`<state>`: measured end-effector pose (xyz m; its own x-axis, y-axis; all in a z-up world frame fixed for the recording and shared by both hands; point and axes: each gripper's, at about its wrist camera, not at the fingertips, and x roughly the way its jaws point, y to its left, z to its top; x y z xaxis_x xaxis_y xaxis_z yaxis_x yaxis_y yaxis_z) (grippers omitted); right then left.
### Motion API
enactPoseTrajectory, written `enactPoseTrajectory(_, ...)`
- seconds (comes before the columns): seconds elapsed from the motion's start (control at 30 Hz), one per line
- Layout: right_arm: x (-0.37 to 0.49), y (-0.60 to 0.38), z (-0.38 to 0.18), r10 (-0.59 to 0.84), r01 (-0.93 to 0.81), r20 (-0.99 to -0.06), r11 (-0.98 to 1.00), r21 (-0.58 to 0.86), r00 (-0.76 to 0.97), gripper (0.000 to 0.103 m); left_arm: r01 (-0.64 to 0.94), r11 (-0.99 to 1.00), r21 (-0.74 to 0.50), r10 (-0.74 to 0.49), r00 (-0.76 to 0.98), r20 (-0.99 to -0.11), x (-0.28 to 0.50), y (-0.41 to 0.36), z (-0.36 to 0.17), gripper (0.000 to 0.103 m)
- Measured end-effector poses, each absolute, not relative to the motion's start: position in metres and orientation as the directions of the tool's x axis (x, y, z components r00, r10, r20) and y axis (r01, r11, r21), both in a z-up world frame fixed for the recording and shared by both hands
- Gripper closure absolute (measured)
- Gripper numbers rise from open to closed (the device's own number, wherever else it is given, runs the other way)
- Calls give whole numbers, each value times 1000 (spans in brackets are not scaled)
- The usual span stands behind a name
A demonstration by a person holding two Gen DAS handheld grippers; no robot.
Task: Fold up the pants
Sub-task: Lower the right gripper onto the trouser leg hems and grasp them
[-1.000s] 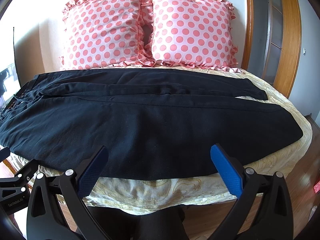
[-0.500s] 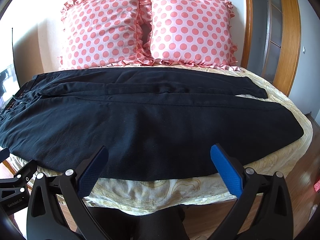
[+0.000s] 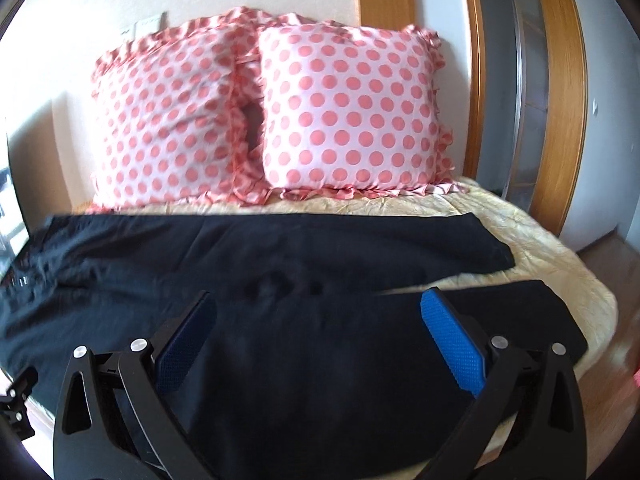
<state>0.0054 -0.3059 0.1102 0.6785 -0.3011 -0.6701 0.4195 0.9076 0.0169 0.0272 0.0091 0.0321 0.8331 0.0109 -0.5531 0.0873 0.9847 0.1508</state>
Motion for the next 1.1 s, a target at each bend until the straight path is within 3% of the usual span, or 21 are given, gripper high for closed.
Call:
enactPoseTrajectory(0.2, 77, -404, 113, -437, 529, -712, 841, -109, 549, 1, 51, 983, 178, 55, 837, -544, 66, 8, 52, 2)
enactPoseTrajectory(0.3, 111, -462, 96, -427, 579, -781, 808, -104, 456, 2, 67, 988, 140, 25, 821, -571, 85, 7, 53, 2)
enactPoseTrajectory(0.47, 147, -533, 52, -294, 677, -900, 736, 2, 322, 41, 87, 993, 74, -21, 775, -632, 118, 6, 44, 2)
enactPoseTrajectory(0.57, 164, -556, 32, -293, 730, -929, 683, -36, 227, 50, 95, 992, 81, -22, 770, -638, 128, 1, 40, 2)
enactPoseTrajectory(0.77, 183, -565, 9, -346, 768, -932, 625, -140, 111, 51, 102, 983, 152, 15, 782, -623, 138, -10, 33, 2)
enactPoseTrajectory(0.9, 190, -556, -3, -404, 748, -913, 625, -226, 62, 55, 121, 984, 133, -9, 770, -637, 144, -9, 30, 2)
enactPoseTrajectory(1.0, 179, -557, 3, -417, 768, -905, 606, -208, 84, 88, 126, 987, 100, -32, 762, -647, 146, -3, 28, 2)
enactPoseTrajectory(1.03, 171, -563, 7, -382, 789, -915, 599, -137, 131, 98, 127, 988, 86, -41, 760, -649, 146, 0, 28, 2)
enactPoseTrajectory(1.1, 157, -573, 10, -329, 809, -922, 588, -32, 202, 100, 123, 990, 66, -51, 761, -646, 146, 6, 29, 2)
